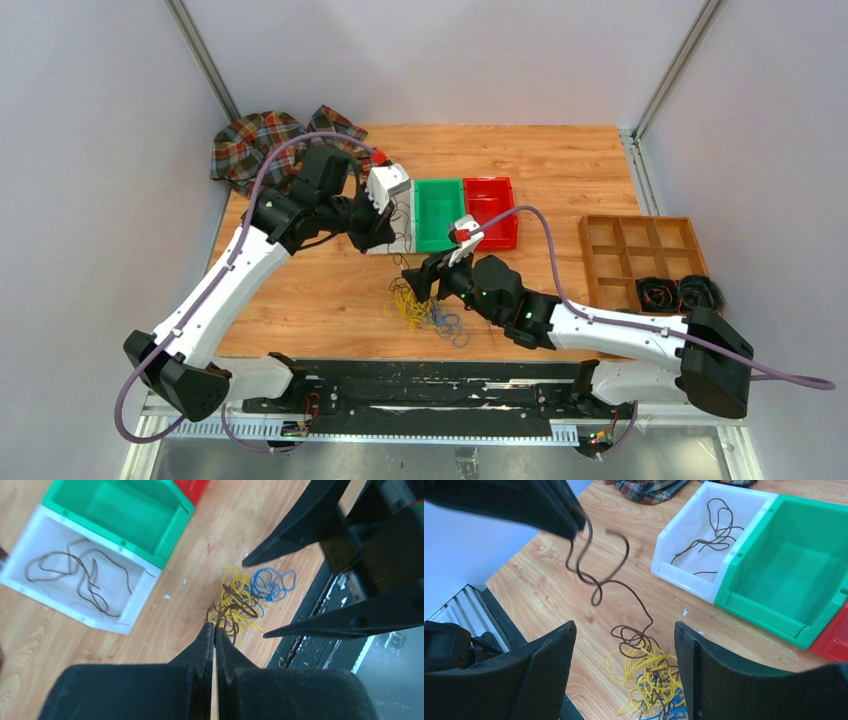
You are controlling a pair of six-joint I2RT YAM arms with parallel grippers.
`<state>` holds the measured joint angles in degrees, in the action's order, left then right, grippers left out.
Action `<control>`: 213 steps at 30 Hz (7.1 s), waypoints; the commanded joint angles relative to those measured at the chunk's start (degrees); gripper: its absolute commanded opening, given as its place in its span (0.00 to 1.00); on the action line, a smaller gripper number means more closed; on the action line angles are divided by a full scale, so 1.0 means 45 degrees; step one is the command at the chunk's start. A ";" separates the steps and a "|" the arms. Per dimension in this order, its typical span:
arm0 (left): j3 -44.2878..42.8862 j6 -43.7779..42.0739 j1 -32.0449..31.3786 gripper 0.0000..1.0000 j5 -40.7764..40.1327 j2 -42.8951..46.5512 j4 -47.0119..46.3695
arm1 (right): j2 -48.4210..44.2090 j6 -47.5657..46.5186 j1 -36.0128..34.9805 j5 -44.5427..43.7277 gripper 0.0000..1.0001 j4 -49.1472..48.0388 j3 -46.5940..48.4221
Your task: Untangle the cables
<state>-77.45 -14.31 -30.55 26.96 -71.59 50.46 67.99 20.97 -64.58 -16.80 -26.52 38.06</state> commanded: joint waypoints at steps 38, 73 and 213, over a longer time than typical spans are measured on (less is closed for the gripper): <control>-1.3605 -0.0604 -0.0068 0.01 -0.2825 -0.1462 -0.1224 | 0.4861 0.1345 -0.0102 0.0386 0.54 -0.2944 0.0587; -1.2556 -0.2532 -0.0073 0.00 -0.4004 -0.0533 -0.8825 | 0.3569 -0.0058 -0.0219 0.1533 0.72 -0.1857 0.1681; 0.0239 -0.6303 0.0992 0.54 -0.6952 -0.7189 -0.7537 | -0.4417 0.3456 -0.0025 -0.5735 0.69 0.4725 -0.2600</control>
<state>-70.72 -44.31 -27.81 -6.35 -103.83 11.90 49.32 36.01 -64.58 -40.21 -6.52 25.76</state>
